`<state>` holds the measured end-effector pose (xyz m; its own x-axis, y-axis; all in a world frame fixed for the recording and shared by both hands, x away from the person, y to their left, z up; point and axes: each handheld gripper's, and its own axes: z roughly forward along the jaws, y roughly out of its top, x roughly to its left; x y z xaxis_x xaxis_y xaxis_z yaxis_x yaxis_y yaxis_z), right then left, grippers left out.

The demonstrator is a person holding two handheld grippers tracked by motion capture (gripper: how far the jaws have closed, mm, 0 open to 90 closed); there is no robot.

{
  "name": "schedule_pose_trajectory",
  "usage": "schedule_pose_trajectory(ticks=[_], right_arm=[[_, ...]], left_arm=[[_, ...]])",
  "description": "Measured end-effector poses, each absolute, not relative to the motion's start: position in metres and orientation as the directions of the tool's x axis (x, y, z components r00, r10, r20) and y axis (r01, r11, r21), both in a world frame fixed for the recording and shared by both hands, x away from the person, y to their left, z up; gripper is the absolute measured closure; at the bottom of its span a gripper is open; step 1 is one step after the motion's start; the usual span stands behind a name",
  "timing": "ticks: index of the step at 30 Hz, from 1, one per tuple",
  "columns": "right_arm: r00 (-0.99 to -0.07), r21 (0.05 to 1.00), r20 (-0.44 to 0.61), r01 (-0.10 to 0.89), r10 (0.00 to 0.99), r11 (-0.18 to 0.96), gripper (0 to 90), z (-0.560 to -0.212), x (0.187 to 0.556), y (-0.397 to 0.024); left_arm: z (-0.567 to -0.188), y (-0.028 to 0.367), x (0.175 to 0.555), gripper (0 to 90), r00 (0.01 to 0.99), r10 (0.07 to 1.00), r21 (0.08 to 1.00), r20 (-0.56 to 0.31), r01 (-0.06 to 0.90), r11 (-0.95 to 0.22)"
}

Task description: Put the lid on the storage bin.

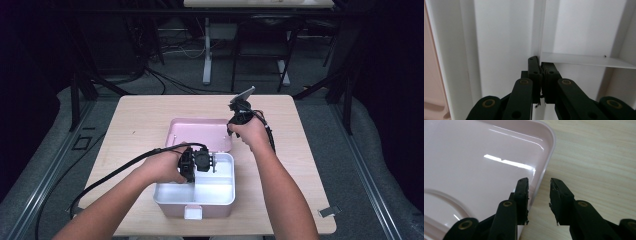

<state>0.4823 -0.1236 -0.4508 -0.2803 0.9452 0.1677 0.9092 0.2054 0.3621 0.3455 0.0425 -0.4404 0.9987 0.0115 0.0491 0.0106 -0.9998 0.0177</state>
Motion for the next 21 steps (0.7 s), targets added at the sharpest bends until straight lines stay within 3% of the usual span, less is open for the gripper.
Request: schedule_pose_trajectory(ticks=[9, 21], right_arm=[[-0.224, 0.308, 0.195, 0.938, 0.955, 0.157, 75.4, -0.456, 0.488, -0.118], [-0.219, 0.341, 0.179, 0.928, 0.959, 0.148, 76.5, -0.465, 0.491, -0.117]], left_arm=[[-0.440, 0.042, 0.346, 87.1, 0.999, 0.010, 0.018, 0.042, 0.009, -1.000], [-0.440, 0.043, 0.346, 87.2, 0.999, 0.004, 0.016, 0.044, 0.003, -1.000]])
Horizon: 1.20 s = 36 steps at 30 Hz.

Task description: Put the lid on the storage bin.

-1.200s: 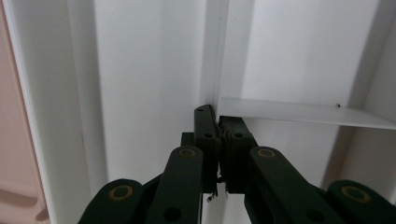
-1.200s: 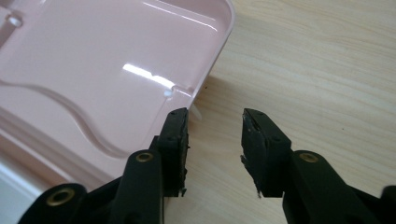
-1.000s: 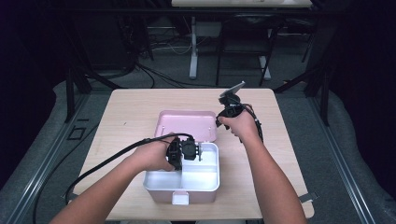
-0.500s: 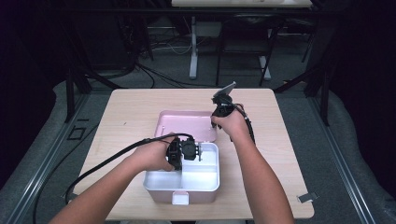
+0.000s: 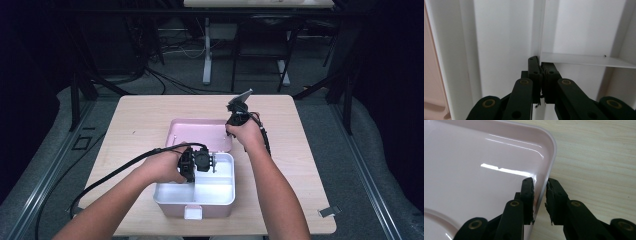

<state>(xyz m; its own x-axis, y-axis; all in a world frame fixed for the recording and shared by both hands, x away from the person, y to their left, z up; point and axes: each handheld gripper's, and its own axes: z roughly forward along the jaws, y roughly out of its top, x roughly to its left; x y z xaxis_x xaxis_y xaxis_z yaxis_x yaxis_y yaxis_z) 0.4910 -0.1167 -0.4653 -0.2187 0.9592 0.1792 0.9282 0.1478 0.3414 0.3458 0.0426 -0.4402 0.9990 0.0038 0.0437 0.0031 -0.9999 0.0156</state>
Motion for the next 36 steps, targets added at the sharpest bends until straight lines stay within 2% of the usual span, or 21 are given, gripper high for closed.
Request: schedule_pose_trajectory(ticks=[4, 10, 26, 36], right_arm=[[-0.205, 0.352, 0.186, 0.927, 0.961, 0.129, 78.8, -0.470, 0.492, -0.116], [-0.184, 0.319, 0.201, 0.941, 0.962, 0.113, 81.7, -0.469, 0.494, -0.118], [-0.188, 0.314, 0.194, 0.942, 0.963, 0.121, 83.8, -0.460, 0.492, -0.119], [-0.195, 0.365, 0.197, 0.924, 0.961, 0.112, 85.5, -0.444, 0.486, -0.120]], left_arm=[[-0.440, 0.043, 0.346, 87.2, 0.999, 0.003, 0.016, 0.043, 0.003, -1.000], [-0.440, 0.043, 0.346, 87.2, 0.999, 0.004, 0.017, 0.042, 0.004, -1.000], [-0.440, 0.043, 0.348, 87.3, 0.999, 0.029, 0.018, 0.033, 0.028, -0.999], [-0.440, 0.042, 0.348, 87.3, 0.999, 0.029, 0.018, 0.029, 0.029, -0.999]])
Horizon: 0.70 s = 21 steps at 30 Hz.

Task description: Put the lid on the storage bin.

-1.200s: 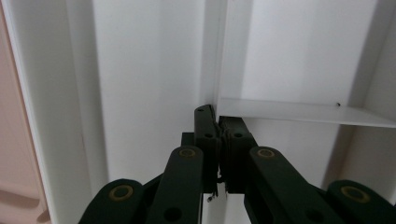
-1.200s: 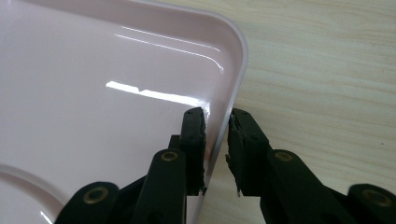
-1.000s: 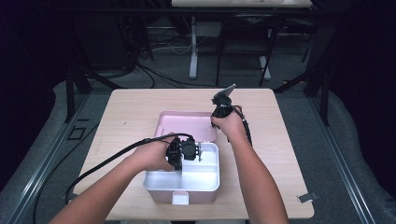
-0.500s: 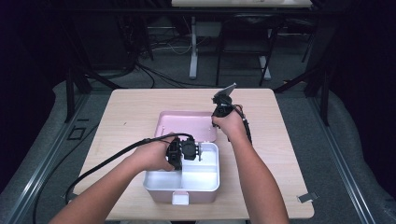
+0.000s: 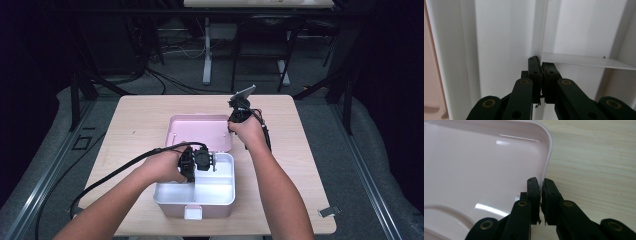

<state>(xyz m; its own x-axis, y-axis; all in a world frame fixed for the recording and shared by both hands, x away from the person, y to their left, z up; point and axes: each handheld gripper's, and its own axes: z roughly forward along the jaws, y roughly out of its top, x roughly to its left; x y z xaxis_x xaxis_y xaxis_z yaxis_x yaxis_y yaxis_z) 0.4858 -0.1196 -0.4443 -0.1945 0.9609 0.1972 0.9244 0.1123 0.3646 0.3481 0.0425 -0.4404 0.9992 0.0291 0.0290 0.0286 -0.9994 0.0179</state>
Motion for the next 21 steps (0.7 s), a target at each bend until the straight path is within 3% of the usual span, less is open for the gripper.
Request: schedule_pose_trajectory(ticks=[21], right_arm=[[-0.284, 0.514, 0.175, 0.843, 0.943, 0.159, 88.1, -0.385, 0.442, -0.125]], left_arm=[[-0.440, 0.043, 0.347, 87.3, 0.999, 0.030, 0.021, 0.035, 0.029, -0.999]])
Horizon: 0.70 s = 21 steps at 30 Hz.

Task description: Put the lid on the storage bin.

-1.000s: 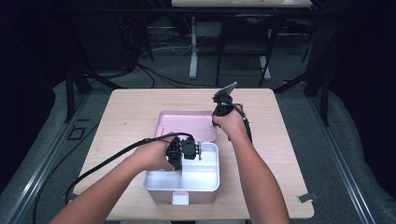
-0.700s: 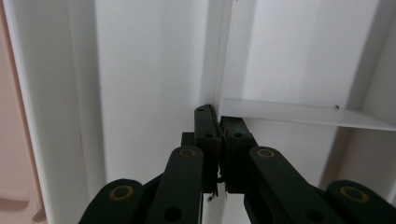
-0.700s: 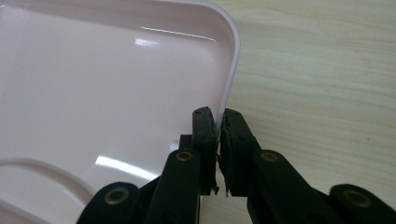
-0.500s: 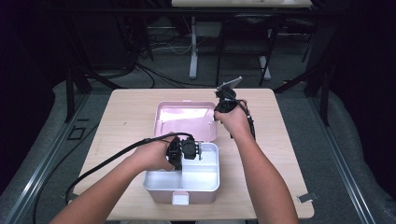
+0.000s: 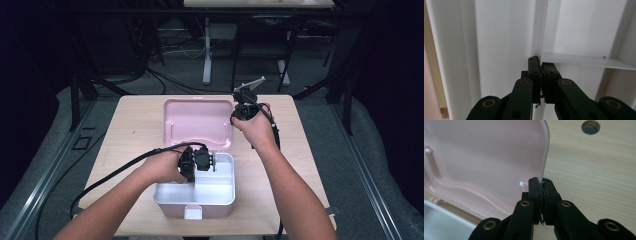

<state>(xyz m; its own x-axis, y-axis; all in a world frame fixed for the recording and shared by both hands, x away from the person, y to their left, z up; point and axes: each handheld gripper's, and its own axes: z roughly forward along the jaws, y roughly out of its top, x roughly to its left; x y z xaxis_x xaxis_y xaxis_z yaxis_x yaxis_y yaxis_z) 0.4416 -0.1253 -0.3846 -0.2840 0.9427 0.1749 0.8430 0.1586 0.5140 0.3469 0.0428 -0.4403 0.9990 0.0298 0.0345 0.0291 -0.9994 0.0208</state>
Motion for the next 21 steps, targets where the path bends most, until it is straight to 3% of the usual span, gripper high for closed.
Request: schedule_pose_trajectory(ticks=[9, 13, 21], right_arm=[[-0.345, 0.571, 0.101, 0.788, 0.933, 0.230, 87.8, -0.364, 0.403, -0.123], [-0.386, 0.576, 0.118, 0.777, 0.915, 0.253, 87.9, -0.361, 0.392, -0.126], [-0.393, 0.591, 0.075, 0.758, 0.917, 0.277, 88.0, -0.359, 0.380, -0.124]], left_arm=[[-0.440, 0.043, 0.345, 87.0, 0.998, 0.028, 0.016, 0.051, 0.027, -1.000], [-0.440, 0.043, 0.344, 86.7, 0.998, 0.033, 0.016, 0.062, 0.032, -0.999], [-0.440, 0.044, 0.342, 85.0, 0.994, 0.062, 0.031, 0.085, 0.059, -0.998]])
